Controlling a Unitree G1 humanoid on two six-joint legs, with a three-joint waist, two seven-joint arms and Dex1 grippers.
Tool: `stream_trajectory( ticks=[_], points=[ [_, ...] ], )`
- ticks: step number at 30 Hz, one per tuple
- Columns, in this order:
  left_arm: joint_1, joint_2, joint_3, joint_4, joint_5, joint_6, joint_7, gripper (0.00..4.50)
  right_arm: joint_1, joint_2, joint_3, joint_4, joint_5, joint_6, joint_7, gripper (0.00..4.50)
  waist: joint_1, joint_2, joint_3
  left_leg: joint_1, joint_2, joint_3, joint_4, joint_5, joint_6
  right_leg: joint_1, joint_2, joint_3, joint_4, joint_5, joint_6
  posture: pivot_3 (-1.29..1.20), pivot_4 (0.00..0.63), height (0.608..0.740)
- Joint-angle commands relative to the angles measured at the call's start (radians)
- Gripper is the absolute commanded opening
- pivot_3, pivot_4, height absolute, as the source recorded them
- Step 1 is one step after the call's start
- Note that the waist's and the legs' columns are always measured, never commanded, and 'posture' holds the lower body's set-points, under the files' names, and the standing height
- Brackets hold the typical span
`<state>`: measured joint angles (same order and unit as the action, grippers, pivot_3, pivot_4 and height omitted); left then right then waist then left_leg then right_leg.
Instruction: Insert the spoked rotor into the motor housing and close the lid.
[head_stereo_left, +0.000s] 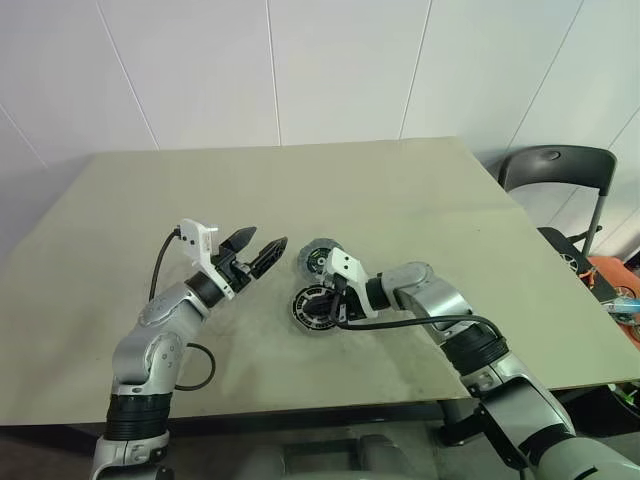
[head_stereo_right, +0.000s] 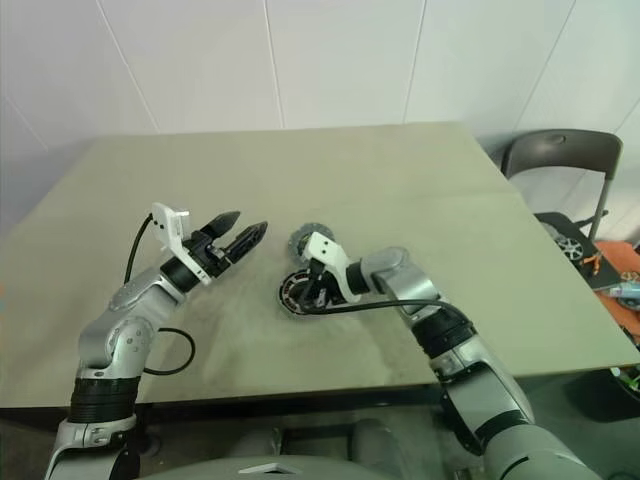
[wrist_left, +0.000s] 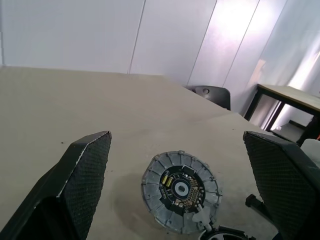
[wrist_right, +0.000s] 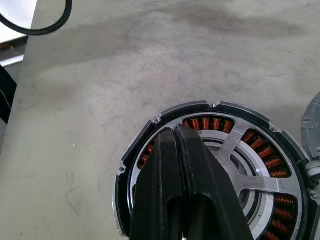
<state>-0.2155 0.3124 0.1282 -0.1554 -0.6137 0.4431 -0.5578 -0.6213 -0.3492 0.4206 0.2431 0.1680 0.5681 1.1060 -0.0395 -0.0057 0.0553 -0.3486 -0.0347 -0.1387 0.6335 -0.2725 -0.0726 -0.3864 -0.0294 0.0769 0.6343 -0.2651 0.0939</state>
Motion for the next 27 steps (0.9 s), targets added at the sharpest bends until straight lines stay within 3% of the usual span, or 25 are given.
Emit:
stream_trajectory(
  ticks=[1,8,12,16,26,27],
  points=[
    [-0.010,-0.006,-0.002,-0.012,0.014,-0.029,-0.010,4.49,0.018,0.004,-0.044,-0.005,0.053,0.016,0.032,0.00,0.000,0.000,0.000,0.000,0.000,0.000,0.000,0.000,0.000,0.000,0.000,0.000,0.000,0.000,0.000,0.00,0.000,0.740],
    [-0.005,-0.022,0.029,-0.037,-0.052,-0.013,-0.056,4.49,0.002,0.016,-0.162,-0.055,0.197,0.073,0.079,0.00,-0.003,0.000,0.000,-0.004,0.000,0.000,-0.001,0.000,0.000,-0.005,0.000,0.000,0.000,0.001,0.001,0.00,0.000,0.740],
    [0.008,0.008,0.017,-0.027,-0.003,-0.065,-0.096,4.49,-0.004,-0.022,-0.154,-0.063,0.190,0.083,0.101,0.00,-0.003,0.000,0.000,-0.005,0.000,0.000,-0.001,0.000,0.000,-0.006,0.000,0.000,0.000,0.001,0.001,0.00,0.000,0.740],
    [0.045,0.040,0.005,-0.050,0.028,-0.145,-0.168,4.50,-0.009,-0.118,-0.058,-0.060,0.075,0.027,0.125,0.91,-0.002,0.000,0.000,-0.005,0.000,0.000,-0.001,0.000,0.000,-0.005,0.000,0.000,0.000,0.001,0.001,0.00,0.000,0.740],
    [0.090,0.068,0.004,-0.033,0.084,-0.205,-0.183,4.50,-0.056,-0.286,0.030,-0.170,0.007,-0.034,0.293,4.36,0.000,0.000,0.001,-0.005,0.000,0.000,0.000,0.000,0.000,-0.005,0.000,0.000,-0.001,0.001,0.001,0.00,0.000,0.740],
    [0.089,0.064,0.002,-0.033,0.086,-0.206,-0.181,4.50,-0.062,-0.288,0.042,-0.172,-0.004,-0.049,0.304,4.45,0.001,0.000,0.000,-0.005,0.000,0.000,0.000,0.000,0.000,-0.005,0.000,0.000,-0.001,0.001,0.001,0.00,0.000,0.740]
  ],
)
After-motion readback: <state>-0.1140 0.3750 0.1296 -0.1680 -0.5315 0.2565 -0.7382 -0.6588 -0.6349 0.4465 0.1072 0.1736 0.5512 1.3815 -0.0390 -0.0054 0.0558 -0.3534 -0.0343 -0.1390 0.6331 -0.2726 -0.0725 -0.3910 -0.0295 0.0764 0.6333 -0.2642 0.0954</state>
